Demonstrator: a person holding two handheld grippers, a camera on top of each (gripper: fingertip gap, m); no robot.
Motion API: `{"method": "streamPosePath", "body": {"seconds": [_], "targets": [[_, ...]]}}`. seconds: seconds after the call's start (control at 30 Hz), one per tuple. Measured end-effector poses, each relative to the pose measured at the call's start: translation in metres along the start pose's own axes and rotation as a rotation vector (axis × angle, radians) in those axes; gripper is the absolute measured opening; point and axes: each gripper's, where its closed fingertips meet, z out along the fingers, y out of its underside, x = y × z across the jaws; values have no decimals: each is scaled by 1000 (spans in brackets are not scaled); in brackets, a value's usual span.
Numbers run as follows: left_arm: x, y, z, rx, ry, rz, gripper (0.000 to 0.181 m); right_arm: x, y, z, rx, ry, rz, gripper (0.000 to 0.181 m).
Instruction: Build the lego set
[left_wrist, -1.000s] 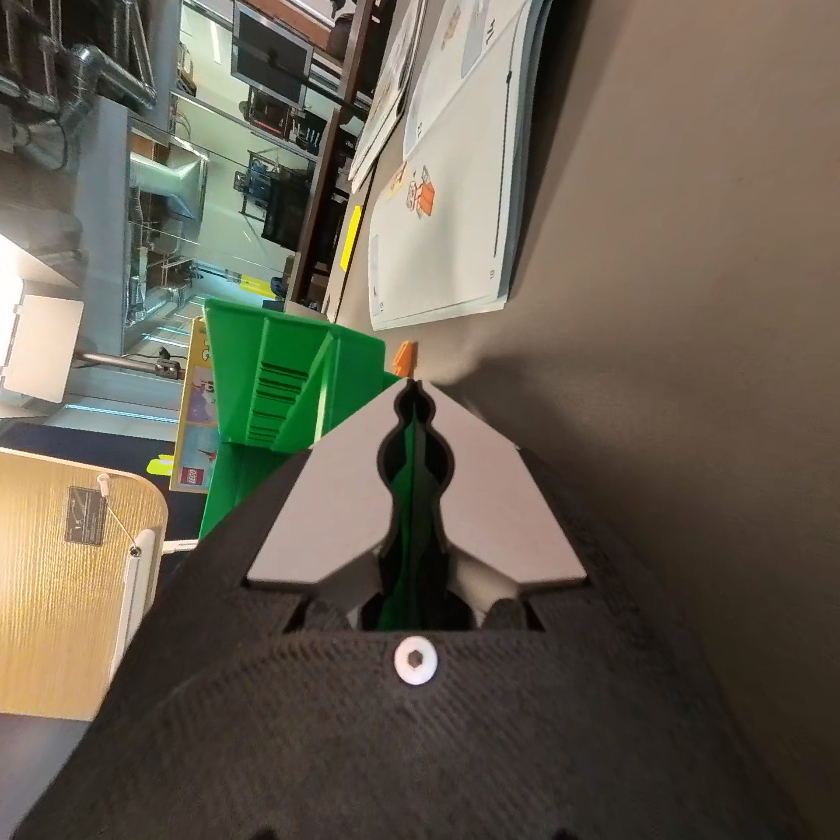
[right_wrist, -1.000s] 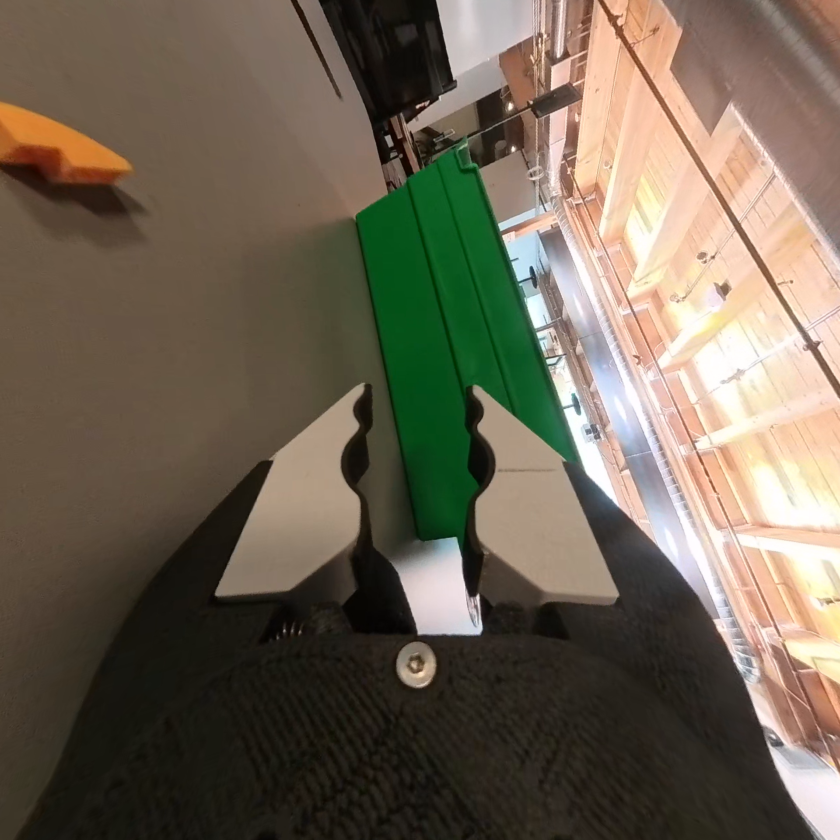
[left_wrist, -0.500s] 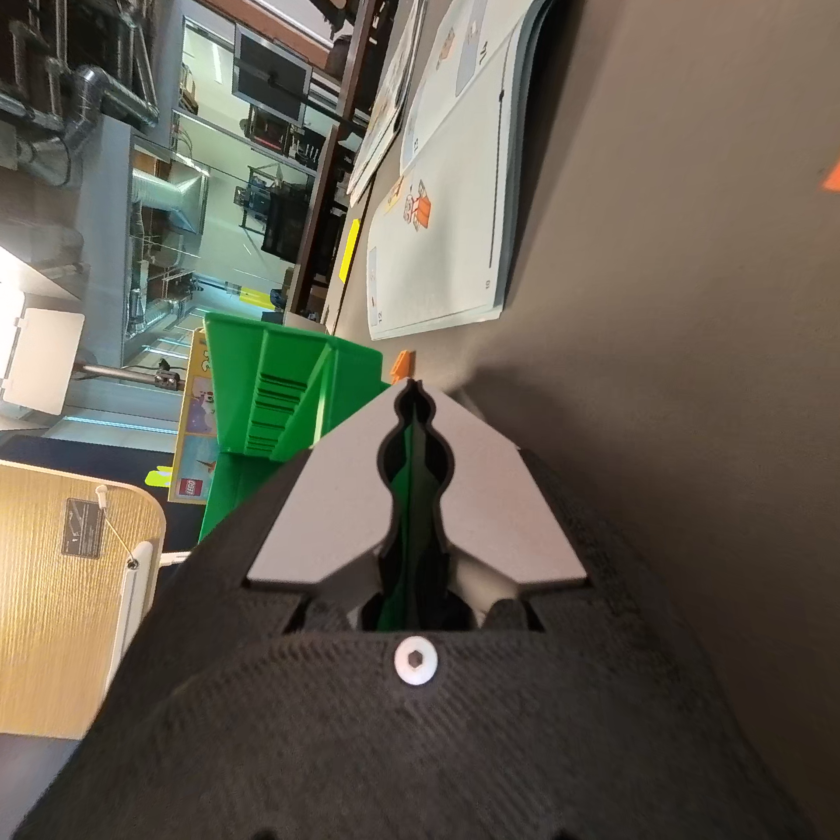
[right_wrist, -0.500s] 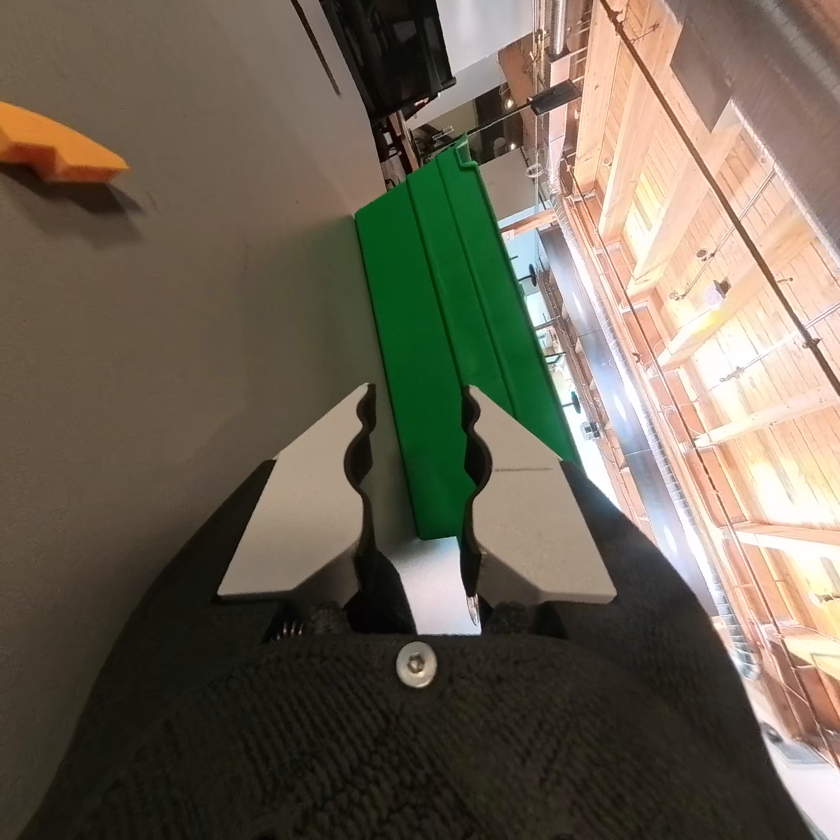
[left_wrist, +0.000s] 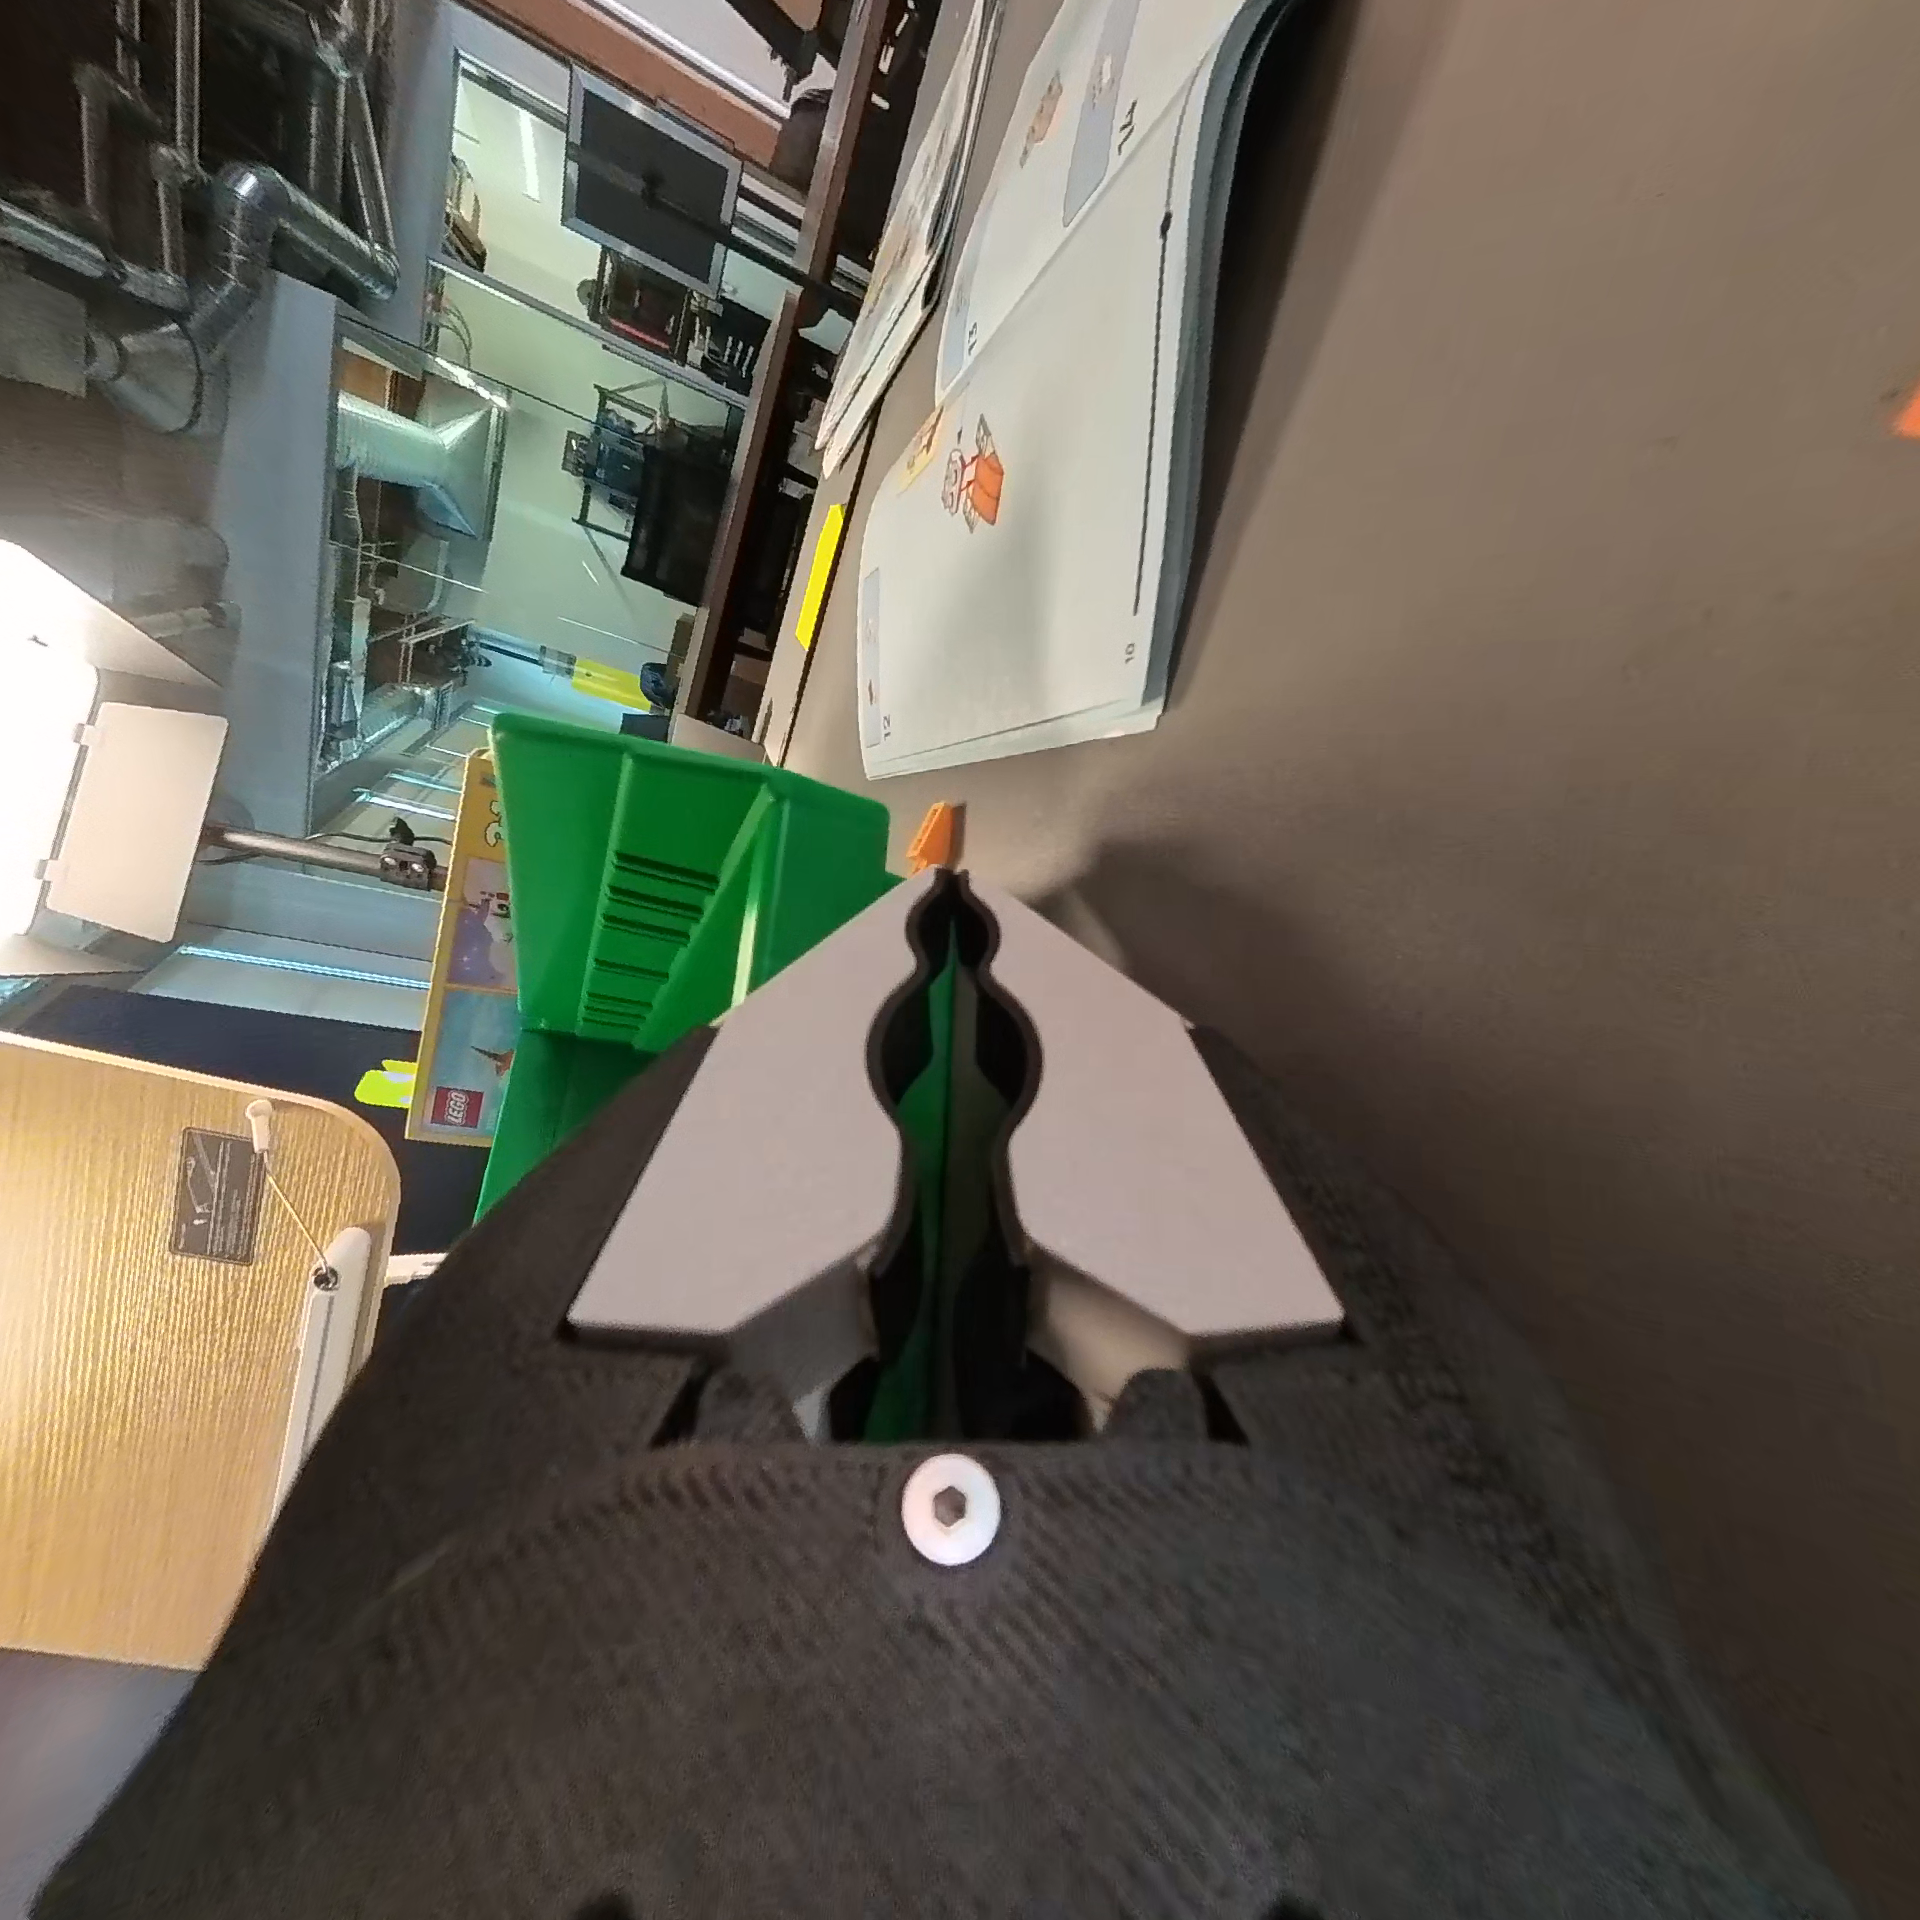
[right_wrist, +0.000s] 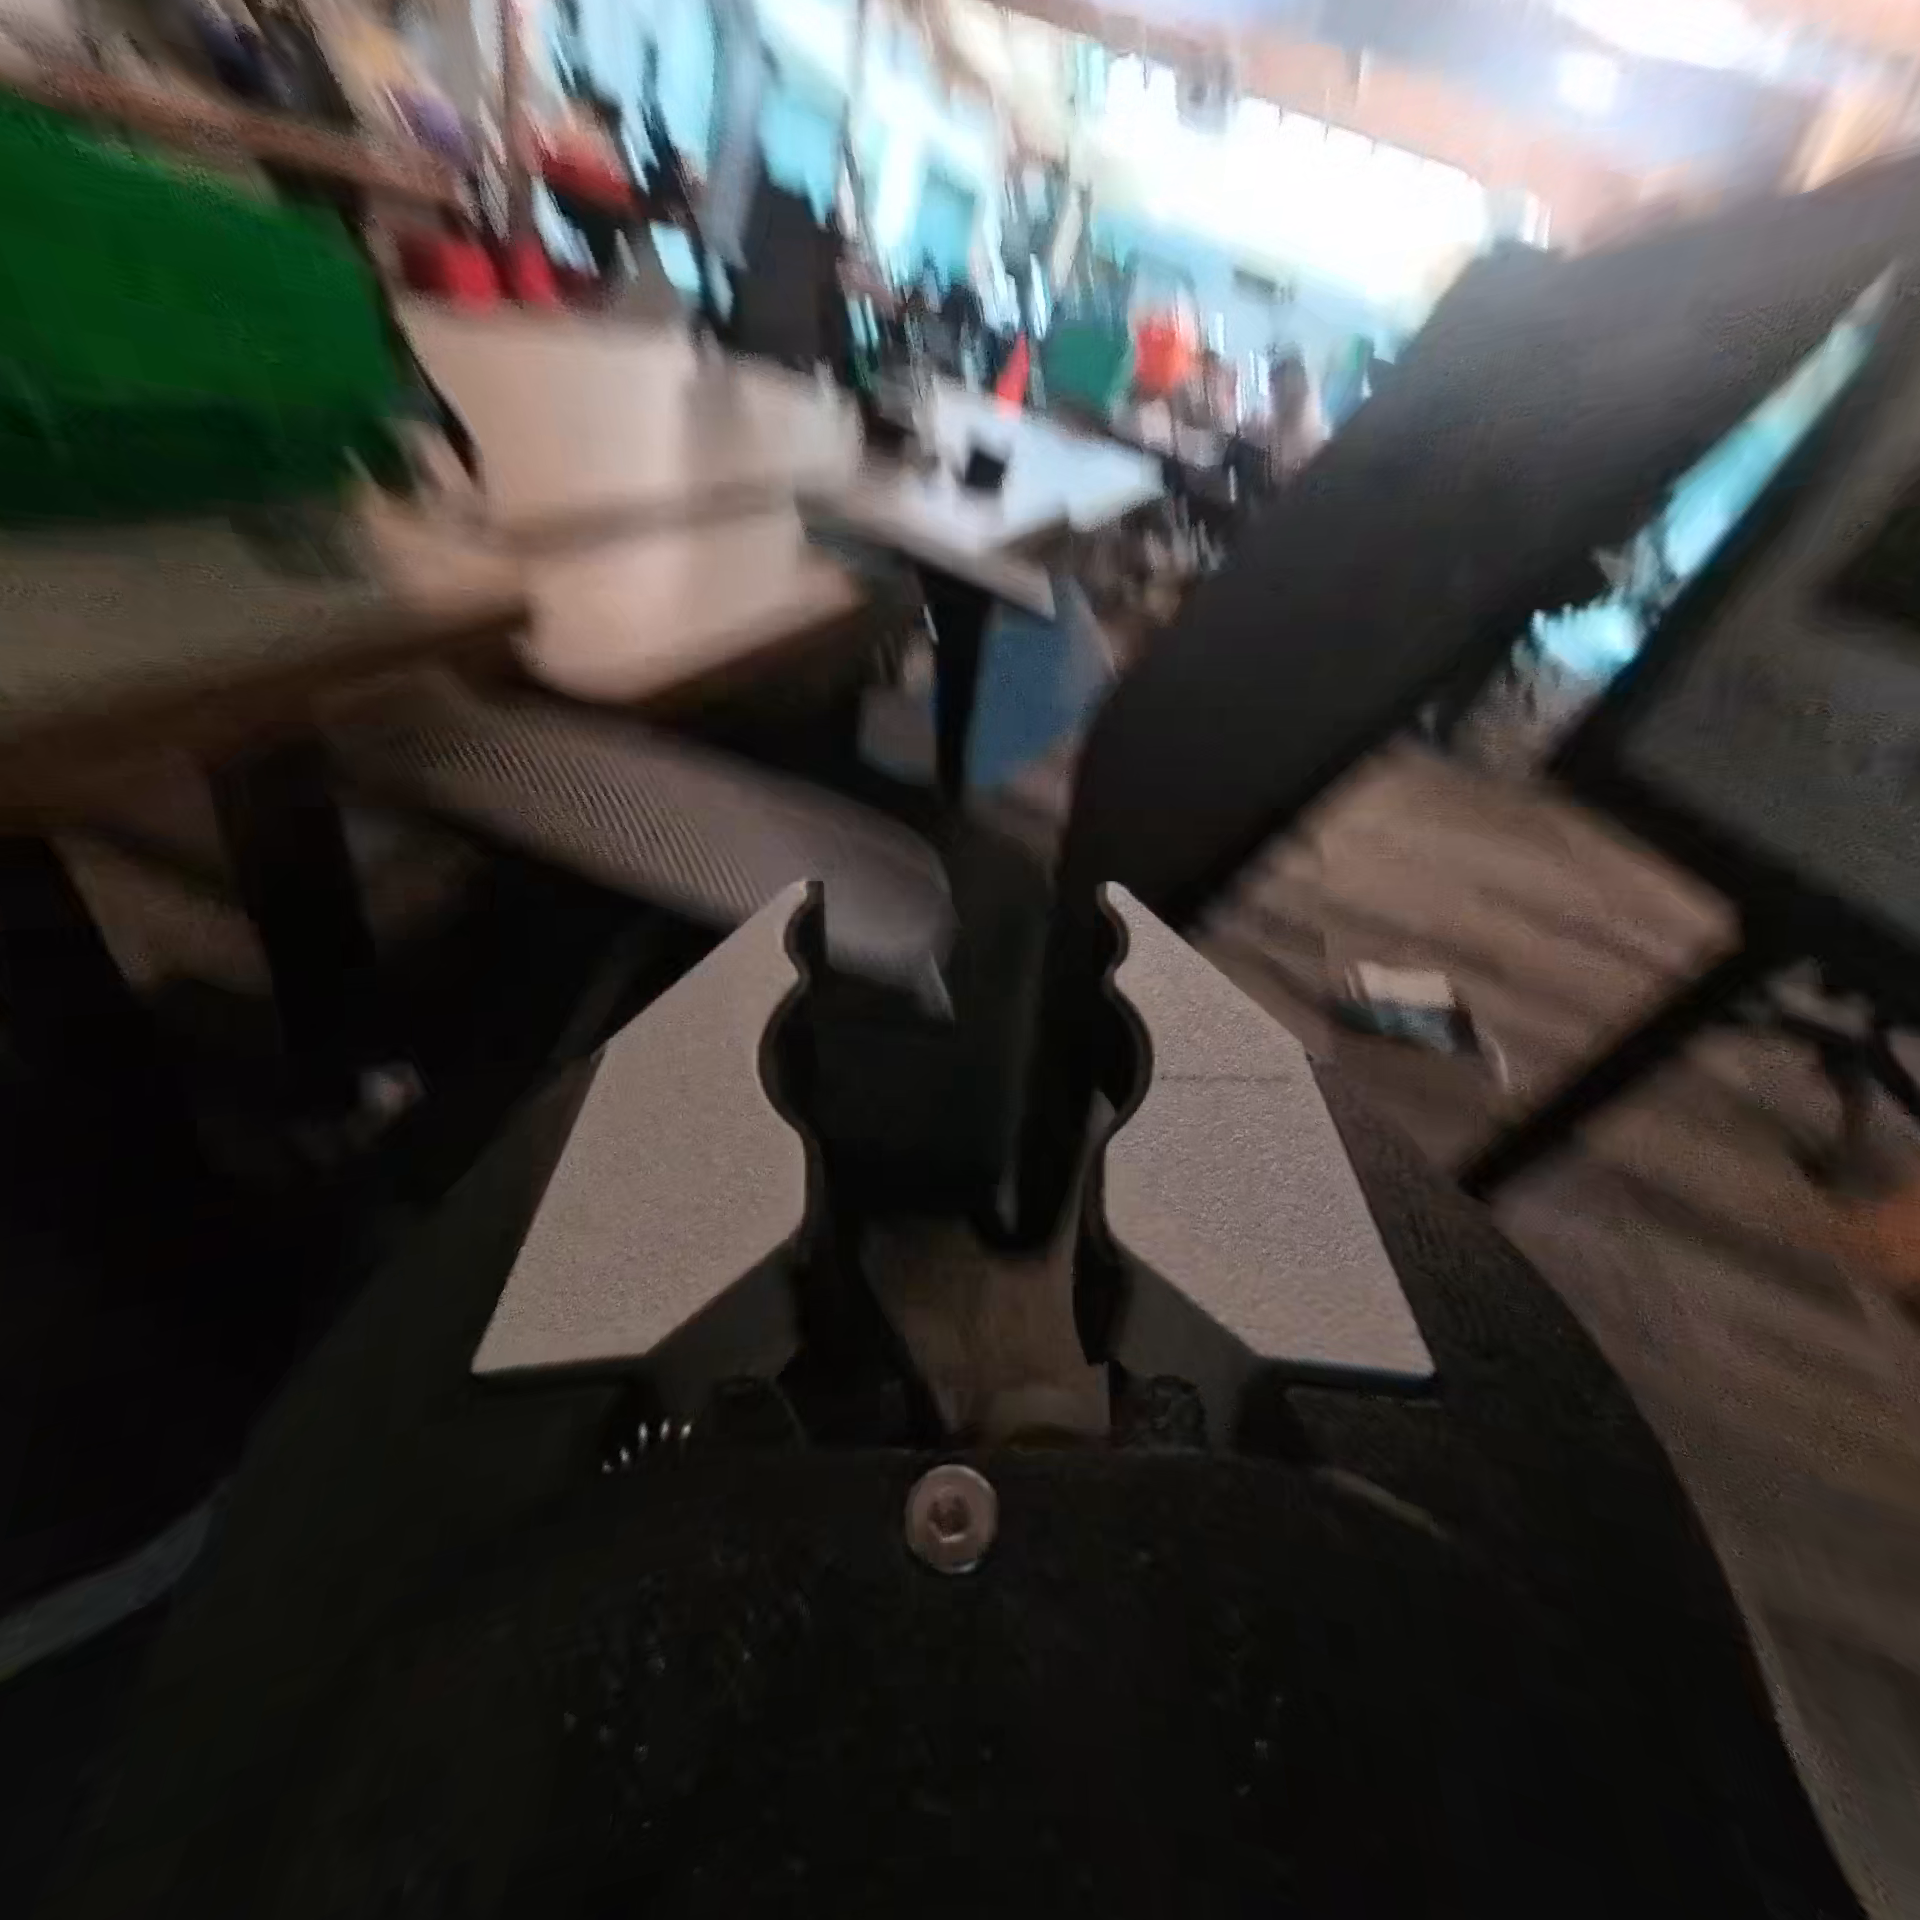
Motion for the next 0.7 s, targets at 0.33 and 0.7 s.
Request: {"method": "streamPosePath", "body": {"seconds": [0.33, 0.7], "targets": [[-6, 3, 1, -23, -51, 3, 0, 7, 493, -69, -946, -200, -12, 47], [-12, 0, 1, -44, -123, 20, 0, -29, 796, -55, -1178, -577, -111, 30]]}}
